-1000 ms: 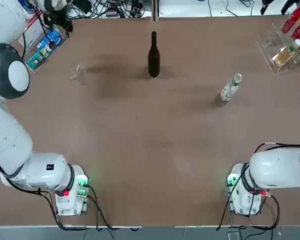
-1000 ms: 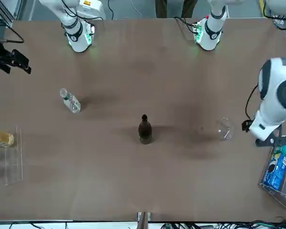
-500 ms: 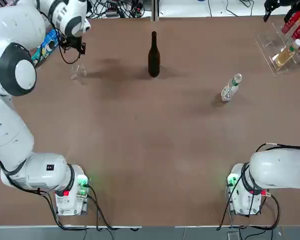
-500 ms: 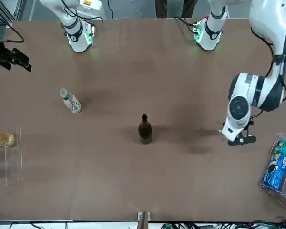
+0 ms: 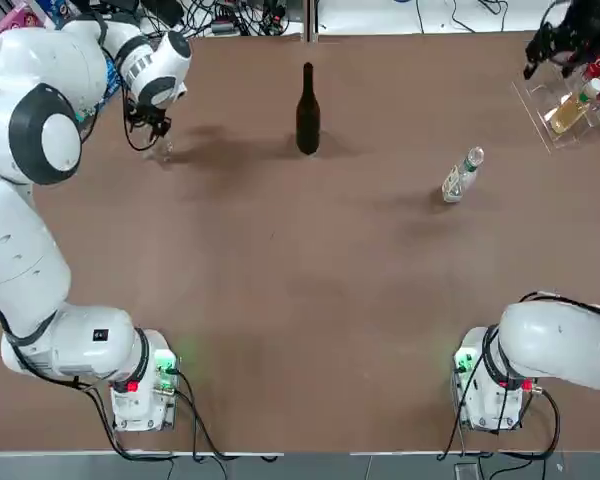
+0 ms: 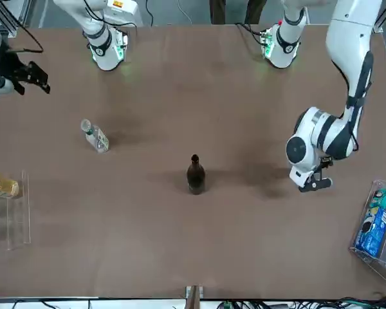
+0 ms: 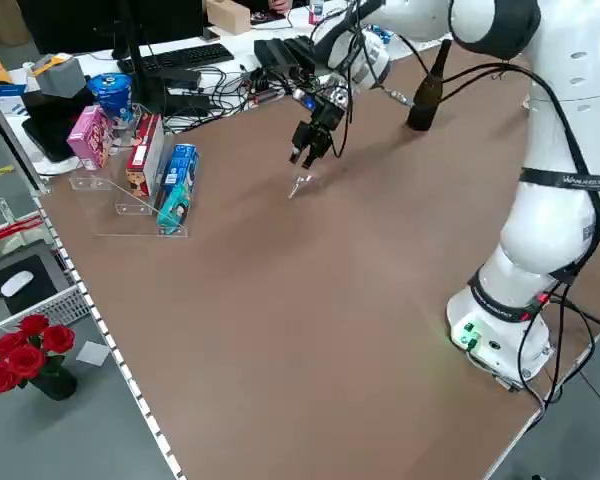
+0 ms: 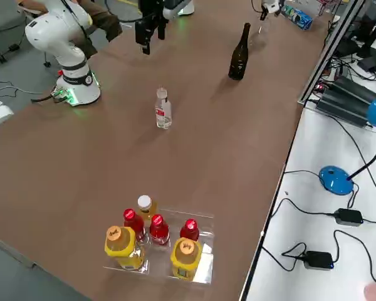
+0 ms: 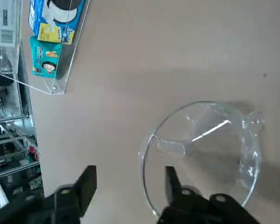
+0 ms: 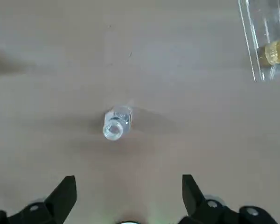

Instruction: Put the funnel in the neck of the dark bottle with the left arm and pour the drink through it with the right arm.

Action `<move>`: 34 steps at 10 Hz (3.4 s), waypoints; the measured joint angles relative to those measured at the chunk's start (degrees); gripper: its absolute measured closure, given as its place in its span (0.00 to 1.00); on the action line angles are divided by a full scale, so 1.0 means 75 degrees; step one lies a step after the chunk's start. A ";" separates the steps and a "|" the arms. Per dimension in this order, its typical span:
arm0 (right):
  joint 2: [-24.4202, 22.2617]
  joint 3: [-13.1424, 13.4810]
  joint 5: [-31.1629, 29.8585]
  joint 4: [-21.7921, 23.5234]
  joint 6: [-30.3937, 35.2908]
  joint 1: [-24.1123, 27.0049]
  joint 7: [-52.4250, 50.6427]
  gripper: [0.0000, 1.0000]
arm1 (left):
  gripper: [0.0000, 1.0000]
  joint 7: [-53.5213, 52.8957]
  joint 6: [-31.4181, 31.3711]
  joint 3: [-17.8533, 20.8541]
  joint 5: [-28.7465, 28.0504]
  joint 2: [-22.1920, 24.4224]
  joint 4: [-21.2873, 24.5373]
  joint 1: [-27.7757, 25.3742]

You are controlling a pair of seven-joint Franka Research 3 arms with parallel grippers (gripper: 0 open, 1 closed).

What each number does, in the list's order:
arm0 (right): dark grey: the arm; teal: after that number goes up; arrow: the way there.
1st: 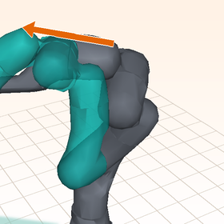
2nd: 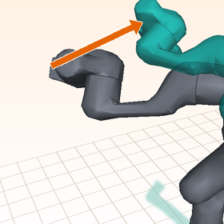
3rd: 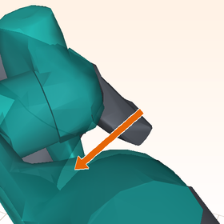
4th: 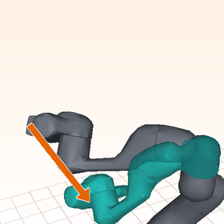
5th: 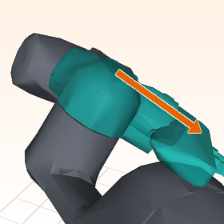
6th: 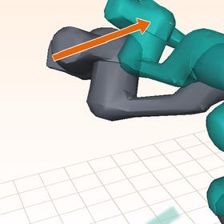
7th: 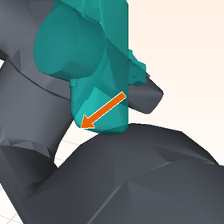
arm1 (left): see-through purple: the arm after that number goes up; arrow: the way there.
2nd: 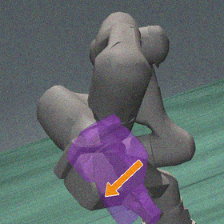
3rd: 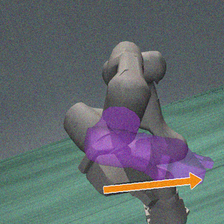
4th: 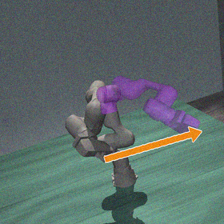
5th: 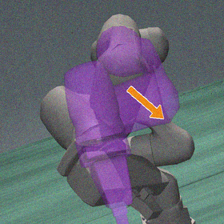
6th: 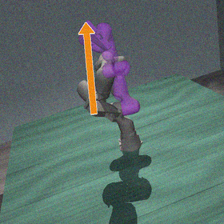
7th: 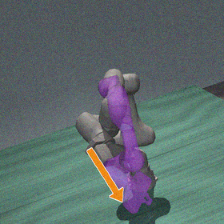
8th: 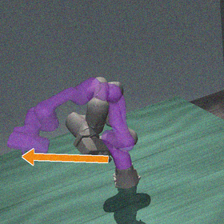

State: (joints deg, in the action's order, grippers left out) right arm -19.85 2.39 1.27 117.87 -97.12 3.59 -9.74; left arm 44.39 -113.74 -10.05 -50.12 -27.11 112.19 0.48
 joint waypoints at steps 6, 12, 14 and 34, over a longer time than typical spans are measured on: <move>0.0330 0.1875 0.1602 0.1052 -0.1391 0.0129 -0.4783 0.00 | 0.96 -0.0011 0.0027 -0.0414 -0.0520 0.0234 -0.0049 -0.0004; 0.1954 0.2548 0.4105 0.1176 -0.1320 0.0575 -1.1016 0.00 | 0.96 -0.0942 0.0017 -0.1076 0.2115 0.1897 -0.1288 -0.0034; 0.2704 0.2781 0.4995 0.1213 -0.0945 0.0639 -1.3057 0.00 | 0.96 -0.0925 0.0007 -0.1559 0.3094 0.2064 -0.1774 -0.0052; 0.7770 0.2793 0.8835 0.0443 0.2280 0.0784 -2.0123 0.00 | 0.96 -0.0174 -0.0605 -0.3643 0.6414 0.0690 -0.3903 0.0622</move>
State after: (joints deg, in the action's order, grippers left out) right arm 38.42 23.33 67.54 121.20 -80.02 9.47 -160.66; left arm 43.09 -118.28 -37.37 -2.01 -21.93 82.92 5.14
